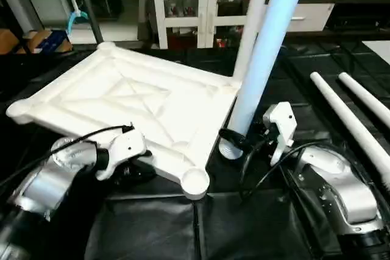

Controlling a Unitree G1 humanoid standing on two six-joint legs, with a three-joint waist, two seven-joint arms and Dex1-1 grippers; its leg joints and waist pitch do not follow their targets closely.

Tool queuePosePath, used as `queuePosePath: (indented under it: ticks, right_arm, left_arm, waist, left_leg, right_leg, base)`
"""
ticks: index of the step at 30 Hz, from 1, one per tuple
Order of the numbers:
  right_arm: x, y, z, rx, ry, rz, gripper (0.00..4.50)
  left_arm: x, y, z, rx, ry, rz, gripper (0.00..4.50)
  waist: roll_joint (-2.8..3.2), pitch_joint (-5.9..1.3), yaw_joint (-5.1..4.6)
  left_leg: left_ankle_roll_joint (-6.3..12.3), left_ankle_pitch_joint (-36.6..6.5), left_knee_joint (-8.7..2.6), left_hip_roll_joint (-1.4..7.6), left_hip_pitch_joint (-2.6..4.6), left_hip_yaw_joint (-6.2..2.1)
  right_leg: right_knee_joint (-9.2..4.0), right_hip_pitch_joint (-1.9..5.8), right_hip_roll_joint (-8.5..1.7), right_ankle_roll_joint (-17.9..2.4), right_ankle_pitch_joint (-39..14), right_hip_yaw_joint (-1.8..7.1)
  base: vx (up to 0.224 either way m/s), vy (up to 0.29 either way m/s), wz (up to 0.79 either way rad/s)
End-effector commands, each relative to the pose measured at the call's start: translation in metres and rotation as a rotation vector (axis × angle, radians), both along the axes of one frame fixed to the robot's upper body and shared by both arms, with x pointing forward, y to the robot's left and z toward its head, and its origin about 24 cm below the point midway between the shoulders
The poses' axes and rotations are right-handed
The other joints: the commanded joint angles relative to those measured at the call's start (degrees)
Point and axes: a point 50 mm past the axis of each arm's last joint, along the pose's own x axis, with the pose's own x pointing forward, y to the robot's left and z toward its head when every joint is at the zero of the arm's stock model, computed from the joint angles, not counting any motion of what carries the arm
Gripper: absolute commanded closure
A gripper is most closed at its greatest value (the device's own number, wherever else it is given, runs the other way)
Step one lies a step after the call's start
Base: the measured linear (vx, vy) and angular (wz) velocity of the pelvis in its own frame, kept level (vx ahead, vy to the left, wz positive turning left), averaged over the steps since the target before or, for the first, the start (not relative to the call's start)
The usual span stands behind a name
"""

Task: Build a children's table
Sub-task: Rotate table base

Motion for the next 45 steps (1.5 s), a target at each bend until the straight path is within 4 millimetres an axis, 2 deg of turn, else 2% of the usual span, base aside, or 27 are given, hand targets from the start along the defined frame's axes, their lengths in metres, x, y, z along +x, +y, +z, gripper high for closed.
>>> queuePosePath:
  ticks: [1, 7, 8, 9, 13, 14, 15, 16, 20, 25, 26, 27, 30, 31, 32, 34, 35, 36, 38, 39, 41, 45]
  right_arm:
    - [0.003, 0.001, 0.005, 0.018, -0.007, -0.003, 2.64]
    - [0.005, 0.003, 0.003, 0.025, 0.001, -0.007, 2.64]
    - [0.007, 0.004, 0.003, 0.045, 0.014, -0.017, 2.64]
    - [0.008, 0.004, 0.004, 0.051, 0.019, -0.019, 2.64]
    - [0.010, 0.005, 0.004, 0.083, 0.044, -0.020, 2.64]
    - [0.011, 0.005, 0.003, 0.104, 0.066, -0.020, 2.64]
    - [0.012, 0.005, 0.003, 0.117, 0.092, -0.013, 2.64]
    - [0.014, 0.005, 0.002, 0.116, 0.109, -0.005, 2.64]
    - [0.018, 0.006, 0.005, 0.113, 0.147, 0.039, 2.64]
    - [0.020, 0.005, 0.003, 0.085, 0.217, 0.074, 2.64]
    - [0.021, 0.005, 0.001, 0.049, 0.210, 0.074, 2.64]
    - [0.022, 0.005, 0.000, 0.038, 0.200, 0.072, 2.64]
    - [0.023, 0.005, 0.002, 0.030, 0.158, 0.078, 2.64]
    - [0.022, 0.005, 0.002, 0.024, 0.150, 0.082, 2.64]
    - [0.021, 0.003, 0.004, 0.027, 0.137, 0.086, 2.64]
    - [0.020, 0.002, 0.006, 0.035, 0.130, 0.087, 2.64]
    - [0.019, 0.001, 0.009, 0.053, 0.131, 0.087, 2.64]
    - [0.019, 0.001, 0.010, 0.065, 0.132, 0.088, 2.64]
    - [0.018, 0.000, 0.011, 0.076, 0.132, 0.089, 2.64]
    - [0.018, -0.001, 0.011, 0.078, 0.131, 0.086, 2.64]
    - [0.018, -0.002, 0.010, 0.077, 0.130, 0.083, 2.64]
    - [0.018, -0.003, 0.009, 0.077, 0.129, 0.083, 2.64]
  left_arm:
    - [-0.008, 0.005, -0.017, 0.003, 0.074, 0.117, 2.42]
    - [-0.019, -0.007, -0.025, -0.043, 0.095, 0.226, 2.65]
    - [-0.019, -0.011, -0.026, -0.043, 0.068, 0.313, 2.71]
    - [-0.020, -0.013, -0.026, -0.043, 0.067, 0.336, 2.76]
    - [-0.028, -0.023, -0.025, -0.068, 0.086, 0.334, 2.91]
    - [-0.032, -0.028, -0.025, -0.069, 0.087, 0.339, 2.99]
    - [-0.034, -0.032, -0.026, -0.068, 0.087, 0.347, 3.06]
    - [-0.036, -0.034, -0.027, -0.062, 0.093, 0.357, 3.11]
    - [-0.042, -0.037, -0.029, -0.025, 0.100, 0.373, 3.28]
    - [-0.043, -0.032, -0.031, 0.039, 0.087, 0.415, 3.46]
    - [-0.042, -0.032, -0.029, 0.049, 0.064, 0.407, 3.51]
    - [-0.042, -0.034, -0.028, 0.034, 0.047, 0.395, 3.56]
    - [-0.038, -0.043, -0.022, -0.024, -0.011, 0.347, 3.60]
    - [-0.038, -0.044, -0.022, -0.028, -0.017, 0.339, 3.14]
    - [-0.037, -0.045, -0.018, -0.041, -0.034, 0.322, 3.14]
    - [-0.036, -0.046, -0.016, -0.055, -0.044, 0.316, 3.06]
    - [-0.037, -0.047, -0.013, -0.071, -0.045, 0.301, 3.01]
    - [-0.038, -0.048, -0.011, -0.080, -0.044, 0.290, 2.68]
    - [-0.038, -0.050, -0.006, -0.094, -0.048, 0.254, 2.59]
    - [-0.038, -0.052, -0.002, -0.114, -0.057, 0.231, 2.56]
    - [-0.038, -0.055, 0.002, -0.143, -0.054, 0.190, 2.30]
    - [-0.030, -0.060, 0.008, -0.156, -0.112, 0.148, 2.10]
  waist:
    - [0.33, -3.16, 0.04]
    - [0.14, -2.89, -0.64]
    - [0.18, -2.93, -0.79]
    - [-0.11, -2.86, -1.04]
    - [-0.17, -2.87, -1.09]
    - [-0.10, -2.93, -1.25]
    - [-0.41, -2.88, -1.35]
    - [-0.20, -2.96, -1.29]
    - [-0.22, -2.96, -1.32]
    - [-0.25, -2.89, -1.27]
    - [-0.50, -2.86, -1.33]
    - [-0.67, -2.87, -1.38]
    - [-0.51, -2.85, -1.65]
    - [-0.55, -2.89, -1.76]
    - [-0.26, -2.94, -1.72]
    - [-0.36, -3.02, -1.79]
    - [-0.09, -3.22, -1.74]
    - [0.16, -3.28, -1.66]
    - [0.02, -3.35, -1.57]
    - [0.25, -3.41, -1.44]
    - [0.12, -3.39, -1.35]
    - [0.03, -3.27, -0.65]
  left_leg:
    - [0.90, -6.4, -5.18, 4.51, -0.09, -1.64]
    - [1.30, -8.4, -5.30, 4.47, -0.22, -1.72]
    - [1.29, -8.4, -5.21, 4.45, -0.15, -1.66]
    - [1.54, -8.3, -5.19, 4.47, -0.31, -1.73]
    - [2.40, -7.5, -5.11, 4.21, -0.59, -1.79]
    - [2.61, -7.4, -5.04, 4.22, -0.46, -1.82]
    - [2.75, -7.4, -5.04, 4.22, -0.47, -1.72]
    - [2.86, -7.0, -4.96, 4.23, -0.44, -1.77]
    - [3.29, -6.5, -4.98, 4.18, -0.51, -1.73]
    - [3.49, -6.4, -4.91, 4.17, -0.51, -1.74]
    - [3.32, -6.9, -4.89, 4.13, -0.52, -1.66]
    - [3.16, -7.2, -4.91, 4.11, -0.56, -1.72]
    - [3.07, -8.1, -4.91, 4.12, -0.62, -1.75]
    - [3.18, -8.3, -4.94, 4.13, -0.63, -1.77]
    - [3.22, -8.0, -4.90, 4.12, -0.58, -1.79]
    - [3.31, -7.6, -4.87, 4.16, -0.54, -1.73]
    - [3.53, -6.1, -4.76, 4.18, -0.57, -1.74]
    - [3.64, -5.4, -4.74, 4.26, -0.60, -1.78]
    - [4.14, -4.0, -4.68, 4.25, -0.63, -1.69]
    - [4.44, -3.4, -4.67, 4.29, -0.55, -1.70]
    - [4.60, -3.3, -4.70, 4.40, -0.48, -1.60]
    - [4.24, -4.1, -4.72, 4.39, -0.34, -1.46]
  right_leg:
    - [-4.13, 2.65, -6.29, -14.7, -5.7, 3.06]
    - [-4.75, 2.52, -6.22, -13.8, -11.4, 3.09]
    - [-4.71, 2.47, -6.16, -13.9, -11.6, 3.08]
    - [-4.91, 2.64, -6.28, -14.1, -12.0, 3.07]
    - [-5.16, 2.55, -6.14, -12.6, -14.6, 3.00]
    - [-5.14, 2.42, -6.06, -12.6, -14.4, 3.00]
    - [-5.25, 2.40, -5.98, -12.6, -14.5, 3.02]
    - [-5.12, 2.46, -6.07, -12.9, -14.1, 2.97]
    - [-5.10, 2.38, -5.85, -12.9, -13.1, 2.85]
    - [-5.29, 2.45, -5.95, -12.8, -13.9, 2.83]
    - [-5.45, 2.36, -5.95, -12.5, -15.1, 2.84]
    - [-5.42, 2.32, -5.99, -12.3, -16.0, 2.81]
    - [-5.60, 2.16, -5.99, -11.7, -17.5, 2.85]
    - [-5.62, 2.15, -5.93, -11.5, -17.3, 2.81]
    - [-5.53, 2.14, -5.91, -11.6, -16.5, 2.86]
    - [-5.49, 2.16, -5.81, -11.8, -15.3, 2.82]
    - [-5.27, 2.32, -5.86, -12.2, -12.4, 2.84]
    - [-5.13, 2.36, -5.88, -12.6, -11.1, 2.82]
    - [-4.93, 2.45, -5.81, -13.5, -7.8, 2.72]
    - [-4.79, 2.48, -5.83, -14.0, -6.4, 2.68]
    - [-4.74, 2.47, -5.80, -14.6, -5.2, 2.62]
    - [-4.87, 2.51, -5.90, -14.7, -5.8, 2.71]
  base:
    - [0.000, 0.000, 0.00]
    - [0.000, 0.000, 0.00]
    - [0.000, 0.000, 0.00]
    - [0.000, 0.000, 0.00]
    - [0.000, 0.000, 0.00]
    - [0.000, 0.000, 0.00]
    - [0.000, 0.000, 0.00]
    - [0.000, 0.000, 0.00]
    - [0.000, 0.000, 0.00]
    - [0.000, 0.000, 0.00]
    - [0.000, 0.000, 0.00]
    - [0.000, 0.000, 0.00]
    - [0.000, 0.000, 0.00]
    - [0.000, 0.000, 0.00]
    - [0.000, 0.000, 0.00]
    - [0.000, 0.000, 0.00]
    - [0.000, 0.000, 0.00]
    - [0.000, 0.000, 0.00]
    - [0.000, 0.000, 0.00]
    - [0.000, 0.000, 0.00]
    - [0.000, 0.000, 0.00]
    - [0.000, 0.000, 0.00]
